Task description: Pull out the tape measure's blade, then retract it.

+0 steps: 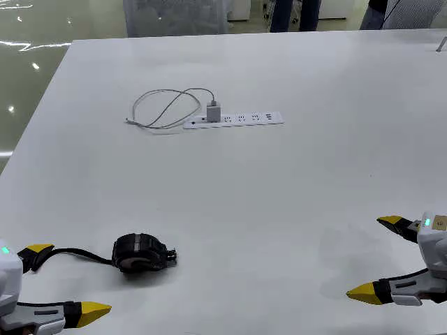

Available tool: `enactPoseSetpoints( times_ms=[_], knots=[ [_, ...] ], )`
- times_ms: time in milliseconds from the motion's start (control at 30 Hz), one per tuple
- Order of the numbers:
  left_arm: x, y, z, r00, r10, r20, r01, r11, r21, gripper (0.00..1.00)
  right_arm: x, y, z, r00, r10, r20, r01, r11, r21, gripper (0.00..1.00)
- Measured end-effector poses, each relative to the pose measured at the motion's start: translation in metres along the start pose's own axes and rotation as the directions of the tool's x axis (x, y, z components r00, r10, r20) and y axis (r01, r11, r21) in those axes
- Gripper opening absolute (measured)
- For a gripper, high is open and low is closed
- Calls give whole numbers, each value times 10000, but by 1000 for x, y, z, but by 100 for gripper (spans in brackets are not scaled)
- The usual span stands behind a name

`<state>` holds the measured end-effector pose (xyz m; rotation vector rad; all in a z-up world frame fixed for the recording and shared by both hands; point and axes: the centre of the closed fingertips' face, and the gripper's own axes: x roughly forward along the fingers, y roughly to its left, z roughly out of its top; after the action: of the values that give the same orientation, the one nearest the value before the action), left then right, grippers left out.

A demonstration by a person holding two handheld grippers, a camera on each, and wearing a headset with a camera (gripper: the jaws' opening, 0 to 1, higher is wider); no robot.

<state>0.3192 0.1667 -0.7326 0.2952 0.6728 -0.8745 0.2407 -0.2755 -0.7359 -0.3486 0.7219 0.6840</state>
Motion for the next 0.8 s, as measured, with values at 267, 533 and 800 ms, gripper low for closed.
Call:
enactPoseSetpoints(
  times_ms=[267,533,800],
  knots=[
    [-1,0,1,10000,21,63,-19,9997,-239,99,-1,0,1,10000,19,-20,-19,10000,23,100],
    [-2,5,-4,9996,193,-208,-197,9996,-188,99,-1,1,-1,10000,27,-70,-27,10000,90,100],
    [-2,7,-6,9990,206,-390,-216,9995,-245,99,0,0,-1,10000,19,-88,-17,9999,143,100]
  ],
)
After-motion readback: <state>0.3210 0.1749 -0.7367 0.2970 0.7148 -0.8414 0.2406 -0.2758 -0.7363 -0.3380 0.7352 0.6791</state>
